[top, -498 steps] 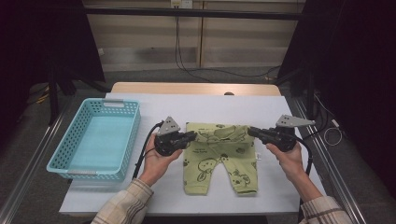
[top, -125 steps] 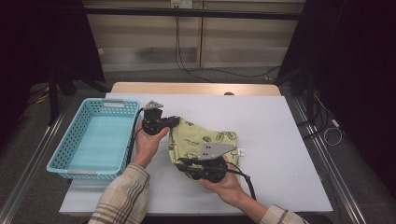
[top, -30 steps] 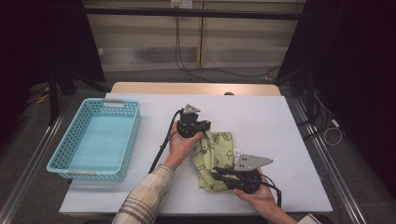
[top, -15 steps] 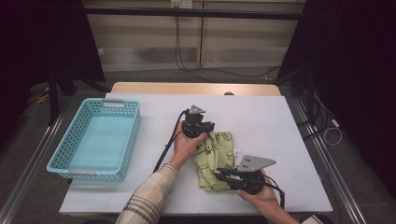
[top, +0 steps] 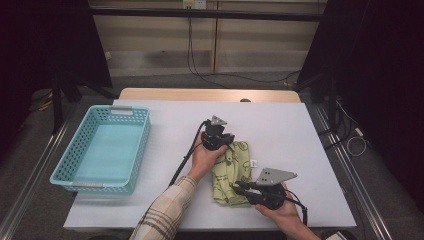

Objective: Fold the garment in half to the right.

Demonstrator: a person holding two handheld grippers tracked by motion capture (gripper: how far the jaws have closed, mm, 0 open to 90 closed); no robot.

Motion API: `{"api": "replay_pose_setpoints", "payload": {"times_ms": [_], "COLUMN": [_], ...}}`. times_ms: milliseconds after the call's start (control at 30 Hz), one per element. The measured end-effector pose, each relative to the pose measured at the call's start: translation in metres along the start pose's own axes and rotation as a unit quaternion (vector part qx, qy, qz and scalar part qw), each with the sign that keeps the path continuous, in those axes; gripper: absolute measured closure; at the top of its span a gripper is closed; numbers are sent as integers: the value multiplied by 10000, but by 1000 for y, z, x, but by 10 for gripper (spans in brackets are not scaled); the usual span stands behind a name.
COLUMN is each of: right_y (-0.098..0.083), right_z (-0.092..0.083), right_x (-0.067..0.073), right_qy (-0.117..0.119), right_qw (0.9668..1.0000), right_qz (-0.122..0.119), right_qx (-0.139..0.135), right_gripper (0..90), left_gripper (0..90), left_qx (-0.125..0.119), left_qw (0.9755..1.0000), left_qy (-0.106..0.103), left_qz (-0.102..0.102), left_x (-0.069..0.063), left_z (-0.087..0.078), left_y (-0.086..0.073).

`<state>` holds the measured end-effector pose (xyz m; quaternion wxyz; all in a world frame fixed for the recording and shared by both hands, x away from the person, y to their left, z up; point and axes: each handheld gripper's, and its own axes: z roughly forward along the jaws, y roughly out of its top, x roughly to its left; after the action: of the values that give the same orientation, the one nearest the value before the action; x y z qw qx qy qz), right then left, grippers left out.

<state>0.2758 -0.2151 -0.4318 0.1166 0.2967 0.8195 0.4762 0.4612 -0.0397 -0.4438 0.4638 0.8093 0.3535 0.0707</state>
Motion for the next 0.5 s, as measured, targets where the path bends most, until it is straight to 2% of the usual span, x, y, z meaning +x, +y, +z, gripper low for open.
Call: {"api": "replay_pose_setpoints", "payload": {"times_ms": [233, 333, 500], "right_y": [-4, -5, -7], "right_z": [-6, -8, -11], "right_x": [-2, -2, -3], "right_qy": [-70, -86, -133], "right_qw": [10000, 9999, 9998], "right_qz": [25, 31, 34], "right_qx": [64, 117, 163], "right_gripper": [781, 784, 786], "left_gripper": [830, 830, 830], "left_qx": [-23, 49, 64], "left_qw": [10000, 9999, 9998], "left_qy": [-22, -74, -140], "left_qz": [82, 146, 88], "left_x": [-3, -4, -6], "left_z": [2, 4, 10], "left_y": [5, 8, 11]}}
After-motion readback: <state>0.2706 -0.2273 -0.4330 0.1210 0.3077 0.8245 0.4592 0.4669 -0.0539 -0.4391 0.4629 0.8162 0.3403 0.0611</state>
